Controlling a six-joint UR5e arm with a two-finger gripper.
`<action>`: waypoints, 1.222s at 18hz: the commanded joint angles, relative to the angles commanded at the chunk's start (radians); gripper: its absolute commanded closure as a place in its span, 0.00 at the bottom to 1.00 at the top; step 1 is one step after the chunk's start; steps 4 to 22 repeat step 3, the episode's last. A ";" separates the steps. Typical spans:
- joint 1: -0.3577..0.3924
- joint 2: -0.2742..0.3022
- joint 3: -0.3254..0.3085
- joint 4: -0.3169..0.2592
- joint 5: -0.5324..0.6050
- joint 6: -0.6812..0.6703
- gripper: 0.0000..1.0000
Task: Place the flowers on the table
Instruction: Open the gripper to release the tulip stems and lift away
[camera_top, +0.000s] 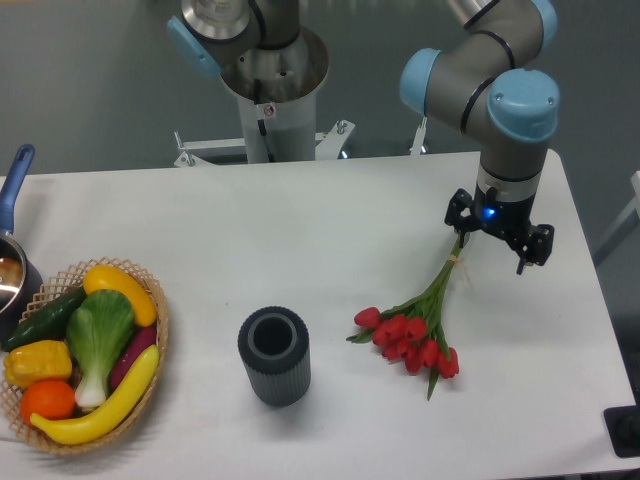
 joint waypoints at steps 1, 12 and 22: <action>0.000 0.000 0.000 0.000 0.000 0.000 0.00; 0.000 0.000 -0.003 0.000 0.000 0.000 0.00; 0.000 0.000 -0.003 0.000 0.000 0.000 0.00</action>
